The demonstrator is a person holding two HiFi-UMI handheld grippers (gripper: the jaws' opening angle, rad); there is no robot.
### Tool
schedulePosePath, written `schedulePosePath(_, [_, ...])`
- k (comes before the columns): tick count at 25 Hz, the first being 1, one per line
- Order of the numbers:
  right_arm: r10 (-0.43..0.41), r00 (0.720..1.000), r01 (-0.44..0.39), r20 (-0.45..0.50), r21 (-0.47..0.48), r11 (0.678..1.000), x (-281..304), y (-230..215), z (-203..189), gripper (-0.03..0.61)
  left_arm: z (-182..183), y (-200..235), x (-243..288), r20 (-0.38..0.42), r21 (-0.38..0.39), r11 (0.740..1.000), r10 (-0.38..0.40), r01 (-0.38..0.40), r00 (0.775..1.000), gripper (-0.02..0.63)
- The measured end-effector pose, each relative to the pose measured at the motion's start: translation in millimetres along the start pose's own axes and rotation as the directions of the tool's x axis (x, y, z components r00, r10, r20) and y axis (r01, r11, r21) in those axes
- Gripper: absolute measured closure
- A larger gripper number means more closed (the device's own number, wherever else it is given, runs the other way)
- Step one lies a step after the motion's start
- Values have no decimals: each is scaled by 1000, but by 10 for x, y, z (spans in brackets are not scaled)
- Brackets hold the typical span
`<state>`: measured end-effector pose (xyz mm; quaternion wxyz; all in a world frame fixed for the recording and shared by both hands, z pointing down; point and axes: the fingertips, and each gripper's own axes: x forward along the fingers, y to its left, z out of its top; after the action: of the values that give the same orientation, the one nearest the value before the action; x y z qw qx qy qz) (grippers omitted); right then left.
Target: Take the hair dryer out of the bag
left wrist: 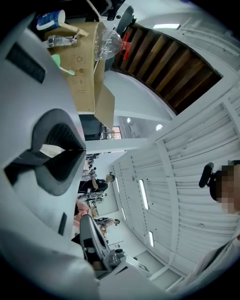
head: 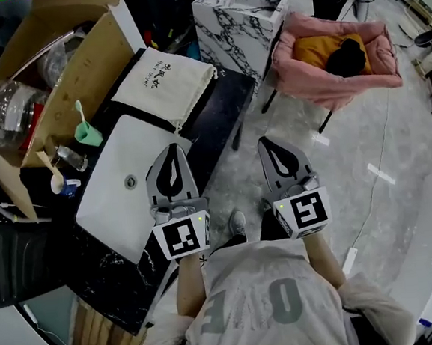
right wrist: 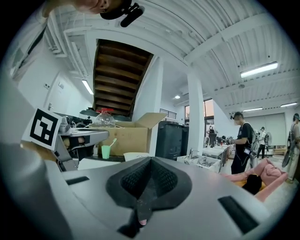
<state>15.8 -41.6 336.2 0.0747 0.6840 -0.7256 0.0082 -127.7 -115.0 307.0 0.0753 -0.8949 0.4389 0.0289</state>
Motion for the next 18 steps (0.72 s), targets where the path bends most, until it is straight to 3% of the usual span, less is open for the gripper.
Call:
schedulePosePath(9, [138,989,-136,57,-35,990,468,-70,161,548,113,136,163,18,14,993,118,-118,993,584])
schedulePosePath(18, [265,961,-263,83,-35,964,904,-345,242,548,189,113,377,24,56,963,263,-264,964,584])
